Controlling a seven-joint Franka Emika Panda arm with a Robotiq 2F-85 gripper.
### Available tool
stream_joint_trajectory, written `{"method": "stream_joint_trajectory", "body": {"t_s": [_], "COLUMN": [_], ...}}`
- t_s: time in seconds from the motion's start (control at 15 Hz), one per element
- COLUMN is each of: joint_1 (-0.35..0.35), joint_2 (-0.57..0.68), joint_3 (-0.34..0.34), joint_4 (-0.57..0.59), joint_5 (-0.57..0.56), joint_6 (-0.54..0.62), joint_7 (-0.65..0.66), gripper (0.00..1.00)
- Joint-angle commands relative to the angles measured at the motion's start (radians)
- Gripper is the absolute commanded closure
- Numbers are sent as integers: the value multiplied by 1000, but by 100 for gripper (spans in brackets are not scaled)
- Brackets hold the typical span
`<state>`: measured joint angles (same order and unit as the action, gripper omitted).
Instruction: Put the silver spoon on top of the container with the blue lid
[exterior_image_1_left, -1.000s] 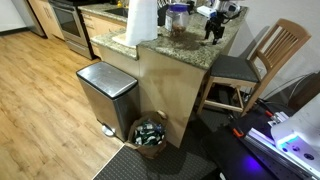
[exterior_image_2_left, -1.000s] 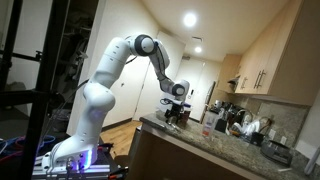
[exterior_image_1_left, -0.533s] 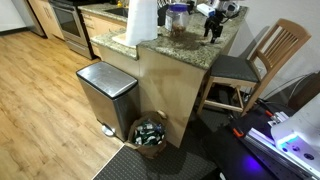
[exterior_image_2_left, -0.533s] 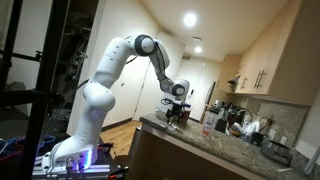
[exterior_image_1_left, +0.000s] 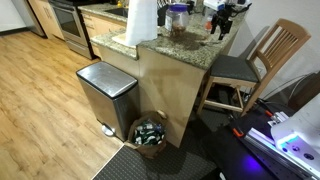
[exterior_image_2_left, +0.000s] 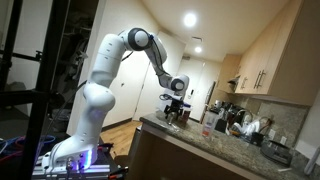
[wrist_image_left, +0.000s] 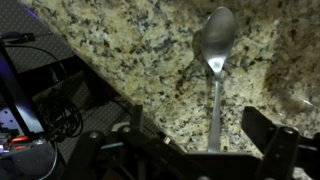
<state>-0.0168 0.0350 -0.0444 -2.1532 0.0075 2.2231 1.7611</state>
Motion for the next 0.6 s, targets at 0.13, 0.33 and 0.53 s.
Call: {"method": "stream_joint_trajectory", "body": {"t_s": [0.13, 0.33, 0.53], "joint_1": [8, 22, 31], "joint_2": [95, 159, 154], "joint_3": [13, 12, 2], "joint_4": [18, 24, 18], "joint_5": [45, 51, 28], "joint_6": [68, 90, 111], "joint_7": [10, 26, 68], "gripper": [0, 0, 0]}}
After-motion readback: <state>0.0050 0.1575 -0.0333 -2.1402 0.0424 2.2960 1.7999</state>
